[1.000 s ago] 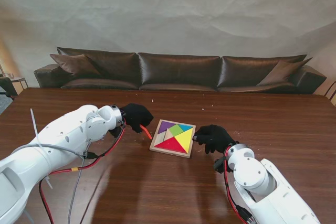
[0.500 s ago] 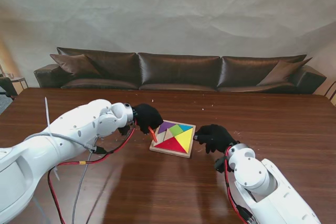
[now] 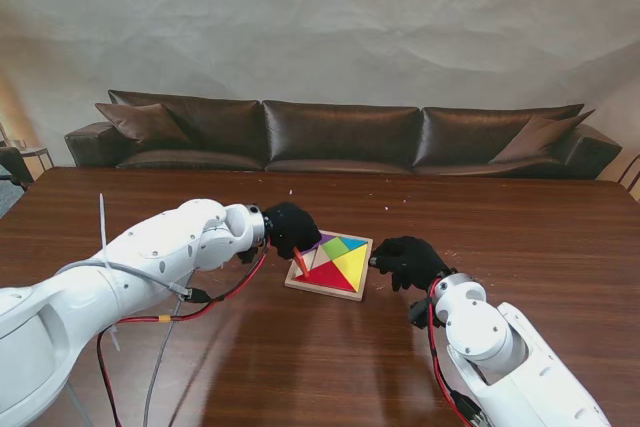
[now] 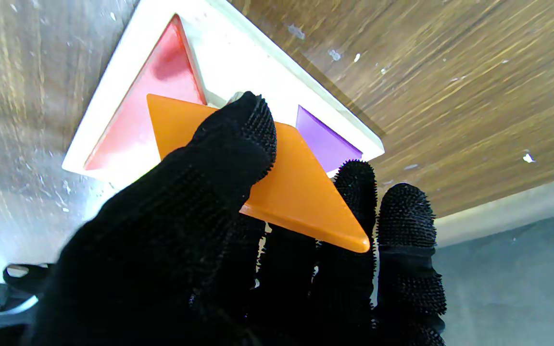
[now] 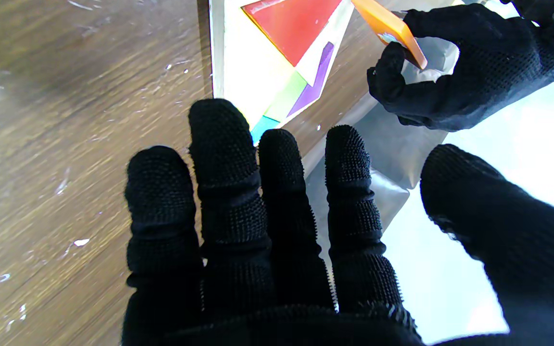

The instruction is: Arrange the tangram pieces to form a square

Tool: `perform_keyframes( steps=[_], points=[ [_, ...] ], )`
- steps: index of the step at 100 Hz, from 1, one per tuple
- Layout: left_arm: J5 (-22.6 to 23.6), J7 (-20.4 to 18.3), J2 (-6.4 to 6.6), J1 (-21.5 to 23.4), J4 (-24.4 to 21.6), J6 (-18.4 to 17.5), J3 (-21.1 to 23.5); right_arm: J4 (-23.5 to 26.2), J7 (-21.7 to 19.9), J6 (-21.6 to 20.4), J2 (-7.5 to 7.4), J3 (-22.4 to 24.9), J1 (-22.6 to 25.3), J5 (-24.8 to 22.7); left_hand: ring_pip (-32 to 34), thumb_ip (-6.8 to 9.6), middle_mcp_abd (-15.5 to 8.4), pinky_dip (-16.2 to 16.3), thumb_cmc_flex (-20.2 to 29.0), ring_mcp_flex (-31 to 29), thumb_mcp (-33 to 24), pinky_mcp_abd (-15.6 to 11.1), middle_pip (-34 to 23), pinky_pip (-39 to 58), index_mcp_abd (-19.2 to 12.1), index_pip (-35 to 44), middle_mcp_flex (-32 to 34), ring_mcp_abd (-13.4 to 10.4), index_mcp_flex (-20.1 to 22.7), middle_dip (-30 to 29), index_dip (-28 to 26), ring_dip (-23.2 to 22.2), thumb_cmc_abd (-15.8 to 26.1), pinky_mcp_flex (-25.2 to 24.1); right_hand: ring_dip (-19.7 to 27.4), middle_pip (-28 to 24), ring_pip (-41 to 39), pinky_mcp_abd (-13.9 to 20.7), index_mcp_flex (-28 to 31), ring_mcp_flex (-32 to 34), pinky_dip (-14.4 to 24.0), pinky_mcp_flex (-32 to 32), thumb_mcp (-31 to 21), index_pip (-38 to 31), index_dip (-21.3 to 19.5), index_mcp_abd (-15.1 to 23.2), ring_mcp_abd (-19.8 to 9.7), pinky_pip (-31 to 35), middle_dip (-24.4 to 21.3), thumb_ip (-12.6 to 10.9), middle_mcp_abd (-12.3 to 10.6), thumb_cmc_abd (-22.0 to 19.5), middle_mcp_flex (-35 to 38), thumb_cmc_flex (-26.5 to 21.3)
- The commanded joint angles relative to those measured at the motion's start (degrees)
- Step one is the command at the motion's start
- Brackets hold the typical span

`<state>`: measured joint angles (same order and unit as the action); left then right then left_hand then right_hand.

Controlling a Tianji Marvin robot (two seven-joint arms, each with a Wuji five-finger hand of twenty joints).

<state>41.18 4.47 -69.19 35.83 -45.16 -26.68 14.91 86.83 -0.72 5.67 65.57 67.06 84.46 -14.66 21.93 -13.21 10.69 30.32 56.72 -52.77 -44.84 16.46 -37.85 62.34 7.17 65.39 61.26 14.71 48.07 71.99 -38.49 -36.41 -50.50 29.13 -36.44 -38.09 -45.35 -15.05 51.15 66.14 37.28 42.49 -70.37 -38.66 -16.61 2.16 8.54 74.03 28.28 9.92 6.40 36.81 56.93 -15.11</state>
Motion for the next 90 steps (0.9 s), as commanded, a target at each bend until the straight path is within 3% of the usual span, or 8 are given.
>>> perform_keyframes(
  steps=[1, 41, 55, 90],
  points=[
    [0.1, -0.9, -0.40, -0.5, 0.0, -0.1, -0.5, 0.0, -0.8, -0.3, 0.23, -0.2, 0.1, -0.1, 0.7, 4.46, -1.0, 0.5, 2.8, 1.0, -4.2, 0.1, -0.7, -0.6, -5.7, 4.7, 0.0, -0.4, 2.7, 1.0, -1.9, 0.8, 4.4, -1.0, -0.1, 0.0, -0.4, -1.0, 0.8, 1.5, 0.0, -6.1, 0.7, 0.1, -0.3, 0.1, -0.1, 2.1, 0.1, 0.1, 1.1, -1.7, 0.7, -0.6],
    [1.4, 1.5, -2.53, -3.0, 3.7, -0.4, -5.4, 0.1, 0.3, -1.0, 0.32, -0.2, 0.3, -1.2, 1.1, 4.44, -1.5, 0.5, 2.2, 1.5, -4.7, -0.5, -0.5, -0.9, -6.4, 5.0, -0.4, -0.7, 2.7, 1.9, -2.1, 2.4, 4.6, -1.1, 0.0, 0.1, -0.3, -1.0, 0.3, 1.3, 0.0, -6.3, 0.5, 0.3, -0.4, 0.1, 0.0, 2.0, 0.1, -0.1, 1.1, -1.5, 0.4, -0.6],
    [2.4, -0.1, -0.72, -2.3, -0.2, 0.9, -3.4, -0.3, 2.1, -3.1, 0.31, -0.5, 0.2, -4.3, 1.1, 4.44, -1.6, 0.5, 2.1, 1.9, -4.7, -0.5, -0.3, -1.0, -6.5, 5.1, -0.7, -0.5, 2.4, 2.1, -2.3, 2.9, 4.9, -1.4, 0.0, 0.1, 0.0, -0.8, 0.0, 0.6, -0.1, -6.7, 0.5, 0.3, -0.6, 1.9, -0.3, 1.9, 0.1, 0.3, 0.8, -0.1, -0.6, -0.5],
    [4.1, -0.3, -0.37, -3.6, -1.1, 1.5, -4.5, -0.6, 1.9, -3.6, 0.27, -0.8, 0.0, -4.0, 1.3, 4.80, -2.2, 0.5, 2.1, 2.8, -5.1, -1.2, 1.0, -1.2, -6.5, 5.7, -2.1, -0.6, 1.7, 3.1, -3.7, 3.8, 6.0, -1.9, 0.0, -0.2, -0.2, -0.7, 0.2, 0.5, 0.0, -6.7, 0.1, 0.1, -1.1, 0.9, -0.3, 1.8, 0.1, -0.2, 0.8, -0.2, -0.3, -0.4]
  ],
)
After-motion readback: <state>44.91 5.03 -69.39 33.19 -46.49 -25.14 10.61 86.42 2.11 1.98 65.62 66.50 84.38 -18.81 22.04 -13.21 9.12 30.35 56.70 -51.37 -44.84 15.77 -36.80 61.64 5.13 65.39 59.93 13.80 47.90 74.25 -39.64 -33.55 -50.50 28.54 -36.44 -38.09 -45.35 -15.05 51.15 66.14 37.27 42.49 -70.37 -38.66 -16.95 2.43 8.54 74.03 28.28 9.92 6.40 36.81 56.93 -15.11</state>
